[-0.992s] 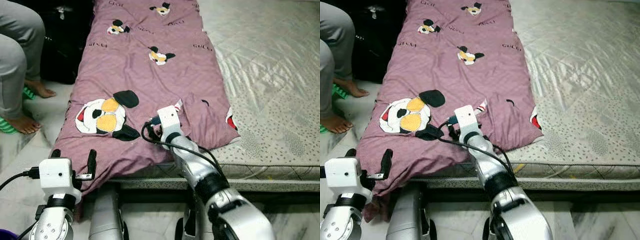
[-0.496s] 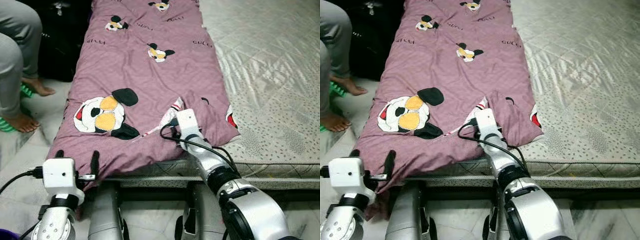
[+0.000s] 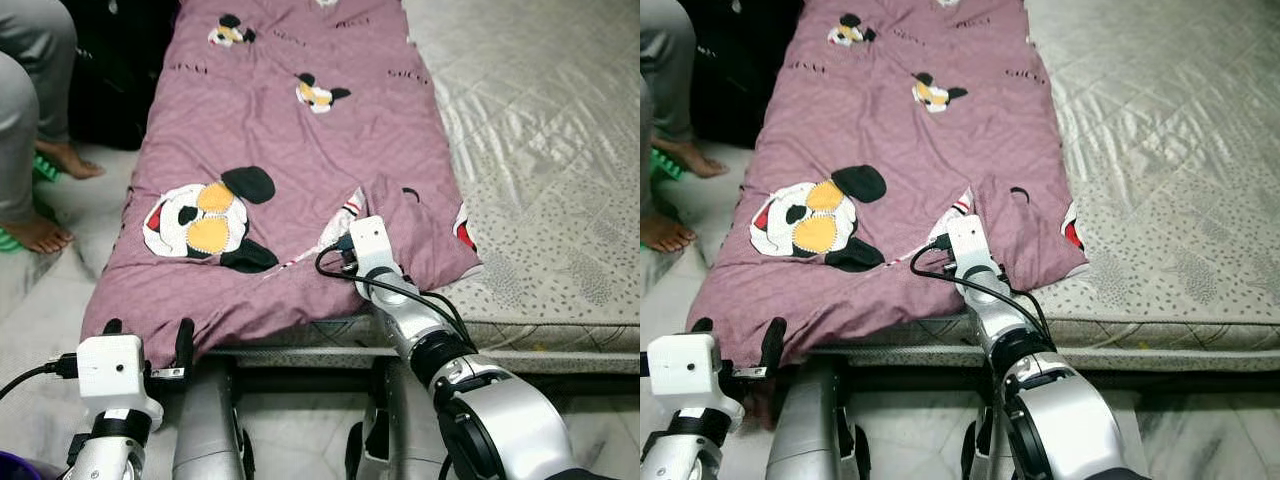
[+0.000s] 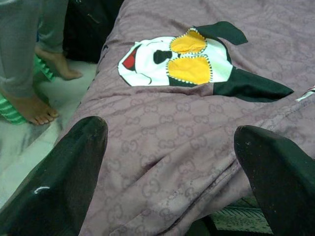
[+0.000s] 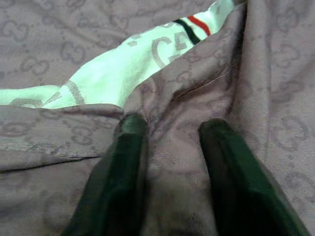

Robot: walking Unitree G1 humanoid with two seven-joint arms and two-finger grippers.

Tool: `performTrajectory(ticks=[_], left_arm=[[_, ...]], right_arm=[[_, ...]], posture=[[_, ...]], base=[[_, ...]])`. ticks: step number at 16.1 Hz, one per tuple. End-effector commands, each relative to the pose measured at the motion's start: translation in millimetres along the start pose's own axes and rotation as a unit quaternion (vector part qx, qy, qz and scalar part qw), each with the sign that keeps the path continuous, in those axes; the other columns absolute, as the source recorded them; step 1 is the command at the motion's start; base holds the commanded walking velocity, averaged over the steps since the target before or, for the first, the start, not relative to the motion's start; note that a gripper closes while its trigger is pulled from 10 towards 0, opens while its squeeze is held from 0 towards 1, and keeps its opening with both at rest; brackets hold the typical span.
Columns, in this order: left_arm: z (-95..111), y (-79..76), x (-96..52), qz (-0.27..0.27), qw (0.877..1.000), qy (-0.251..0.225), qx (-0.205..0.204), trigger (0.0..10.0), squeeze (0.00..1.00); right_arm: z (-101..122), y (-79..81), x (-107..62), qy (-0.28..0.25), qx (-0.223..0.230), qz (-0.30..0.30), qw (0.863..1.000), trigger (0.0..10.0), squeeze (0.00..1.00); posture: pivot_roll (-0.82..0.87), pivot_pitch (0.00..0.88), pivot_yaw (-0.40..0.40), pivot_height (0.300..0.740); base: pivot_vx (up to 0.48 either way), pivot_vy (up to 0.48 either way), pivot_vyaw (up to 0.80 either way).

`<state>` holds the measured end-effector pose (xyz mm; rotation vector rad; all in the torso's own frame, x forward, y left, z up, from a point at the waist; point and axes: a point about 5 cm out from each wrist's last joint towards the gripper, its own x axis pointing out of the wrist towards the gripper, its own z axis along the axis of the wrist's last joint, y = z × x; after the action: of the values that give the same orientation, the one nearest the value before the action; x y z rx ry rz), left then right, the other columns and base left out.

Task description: Clean up the room

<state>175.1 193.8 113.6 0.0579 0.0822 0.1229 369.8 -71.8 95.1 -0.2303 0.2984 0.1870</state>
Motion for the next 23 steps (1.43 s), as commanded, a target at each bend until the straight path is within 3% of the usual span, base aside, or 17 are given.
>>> performTrajectory(ticks=[1,5,8,10,11,13,15,18,19,23], left_arm=[[-1.4,0.6,-4.5,0.001,1.0,0.01,0.0,10.0,0.0],[-1.2,0.5,-4.1,0.001,1.0,0.014,-0.001,10.0,0.0],[0.5,1.7,-3.1,0.004,1.0,0.01,-0.001,10.0,0.0],[1.5,2.5,-2.5,0.007,1.0,0.008,0.0,10.0,0.0],[1.6,3.2,-1.5,0.008,1.0,0.008,0.0,10.0,0.0],[1.5,3.8,-0.9,0.009,1.0,0.008,0.0,10.0,0.0],[0.5,5.8,1.3,0.01,1.0,0.009,-0.002,10.0,0.0],[-0.1,6.8,5.7,0.006,1.0,0.008,-0.002,10.0,0.0],[-0.1,6.5,6.6,0.004,1.0,0.008,-0.002,10.0,0.0],[1.0,4.2,16.7,-0.012,1.0,0.002,-0.002,10.0,0.0]], right_arm=[[-18.2,-2.2,-2.9,0.03,0.008,-0.002,1.0,0.0,0.0],[-25.2,-8.1,-4.6,0.033,0.041,-0.003,0.999,0.0,0.0],[-19.7,-17.3,-4.1,0.007,0.101,-0.007,0.995,0.0,0.0],[-15.8,-27.7,-4.7,-0.02,0.123,-0.007,0.992,0.0,0.0],[-13.4,-43.6,-8.1,-0.059,0.154,-0.002,0.986,0.0,0.0],[-14.7,-52.0,-11.6,-0.078,0.169,0.001,0.982,0.0,0.0],[-27.3,-76.6,-32.7,-0.123,0.18,0.015,0.976,0.0,0.0],[-49.2,-96.1,-73.7,-0.148,0.185,0.025,0.971,0.0,0.0],[-53.1,-96.4,-80.3,-0.147,0.187,0.029,0.971,0.0,0.0],[-85.9,-82.1,-146.6,-0.1,0.181,0.057,0.977,0.0,0.0]], posture=[[0.18,0.278,-0.066,0.547],[0.18,0.286,-0.066,0.547],[0.18,0.287,-0.065,0.547],[0.18,0.287,-0.064,0.547],[0.17,0.284,-0.062,0.547],[0.17,0.284,-0.062,0.547],[0.14,0.276,-0.051,0.547],[0.12,0.263,-0.033,0.547],[0.12,0.261,-0.032,0.547],[0.09,0.236,-0.013,0.547]], base=[[0.0,0.0,0.0],[0.0,0.0,0.0],[0.0,0.0,0.0],[0.0,0.0,0.0],[0.0,0.0,0.0],[0.0,0.0,0.0],[0.0,0.0,0.0],[0.0,0.0,0.0],[0.0,0.0,0.0],[0.0,0.0,0.0]])
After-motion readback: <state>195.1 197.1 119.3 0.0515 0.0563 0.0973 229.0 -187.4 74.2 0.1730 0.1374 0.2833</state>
